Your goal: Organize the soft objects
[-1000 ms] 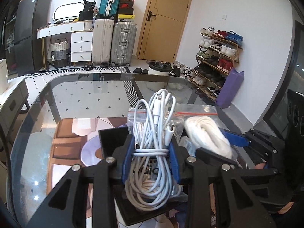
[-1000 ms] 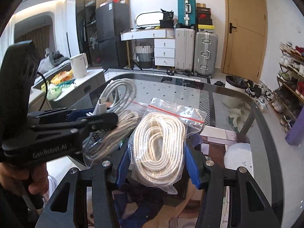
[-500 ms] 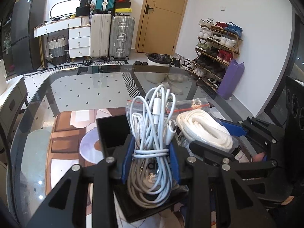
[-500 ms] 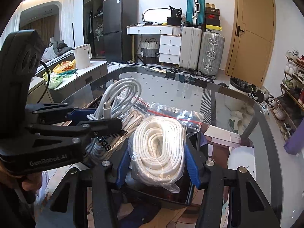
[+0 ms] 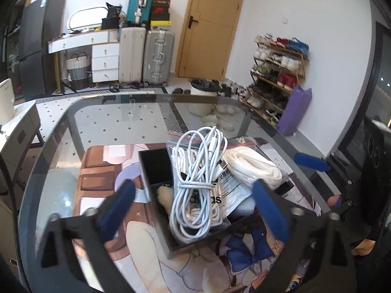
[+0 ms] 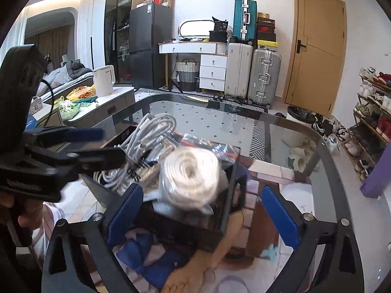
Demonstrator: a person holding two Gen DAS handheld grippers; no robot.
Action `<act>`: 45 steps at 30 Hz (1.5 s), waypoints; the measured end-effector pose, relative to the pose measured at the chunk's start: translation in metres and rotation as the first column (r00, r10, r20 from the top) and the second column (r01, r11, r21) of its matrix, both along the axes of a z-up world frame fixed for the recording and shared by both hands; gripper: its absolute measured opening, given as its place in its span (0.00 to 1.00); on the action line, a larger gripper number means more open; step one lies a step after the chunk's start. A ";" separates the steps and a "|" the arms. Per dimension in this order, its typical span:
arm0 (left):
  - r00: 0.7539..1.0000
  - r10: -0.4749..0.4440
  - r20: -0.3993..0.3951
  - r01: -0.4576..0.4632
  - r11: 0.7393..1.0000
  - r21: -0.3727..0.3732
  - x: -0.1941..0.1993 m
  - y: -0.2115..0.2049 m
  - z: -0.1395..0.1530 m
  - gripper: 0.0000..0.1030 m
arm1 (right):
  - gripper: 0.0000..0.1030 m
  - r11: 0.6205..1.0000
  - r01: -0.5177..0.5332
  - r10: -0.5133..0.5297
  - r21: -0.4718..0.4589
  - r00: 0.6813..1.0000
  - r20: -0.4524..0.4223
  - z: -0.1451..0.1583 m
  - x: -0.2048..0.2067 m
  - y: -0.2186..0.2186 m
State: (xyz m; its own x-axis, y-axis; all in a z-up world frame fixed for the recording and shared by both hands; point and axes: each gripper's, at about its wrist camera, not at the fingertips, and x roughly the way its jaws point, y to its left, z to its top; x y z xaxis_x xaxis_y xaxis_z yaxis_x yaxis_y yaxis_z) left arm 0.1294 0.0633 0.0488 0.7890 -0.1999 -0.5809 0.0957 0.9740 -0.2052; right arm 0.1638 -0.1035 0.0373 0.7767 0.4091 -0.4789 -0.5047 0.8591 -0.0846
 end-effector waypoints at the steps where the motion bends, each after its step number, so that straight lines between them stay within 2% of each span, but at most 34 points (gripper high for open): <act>1: 1.000 0.003 0.002 -0.003 1.000 0.000 -0.004 0.001 0.000 0.97 | 0.99 1.000 0.001 0.000 0.006 1.000 -0.005 -0.001 -0.002 -0.003; 3: 1.000 0.014 0.003 -0.014 1.000 0.018 -0.010 0.000 0.001 1.00 | 0.99 1.000 -0.006 0.006 0.018 1.000 -0.012 -0.003 -0.008 -0.009; 14: 0.997 0.078 0.027 -0.081 0.992 0.092 -0.041 0.000 -0.012 1.00 | 0.99 0.993 -0.054 0.053 0.105 0.998 0.018 -0.001 -0.035 -0.021; 22: 0.992 0.117 0.053 -0.122 0.988 0.095 -0.051 0.008 -0.025 1.00 | 0.99 0.991 -0.065 0.057 0.115 0.996 0.067 -0.002 -0.044 -0.022; 35: 0.973 0.171 0.158 -0.184 0.980 0.073 -0.055 0.015 -0.029 1.00 | 1.00 0.989 -0.079 0.064 0.122 0.991 0.120 -0.009 -0.048 -0.026; 45: 0.971 0.178 0.162 -0.191 0.979 0.069 -0.055 0.015 -0.031 1.00 | 1.00 0.988 -0.082 0.065 0.134 0.990 0.122 -0.011 -0.045 -0.028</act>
State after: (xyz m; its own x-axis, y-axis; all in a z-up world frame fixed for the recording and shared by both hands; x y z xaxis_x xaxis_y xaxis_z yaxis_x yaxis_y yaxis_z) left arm 0.0745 0.0785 0.0178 0.8892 0.0012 -0.4575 -0.0628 0.9908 -0.1195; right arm 0.1191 -0.1311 0.0263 0.7893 0.5233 -0.3211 -0.5607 0.8275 -0.0297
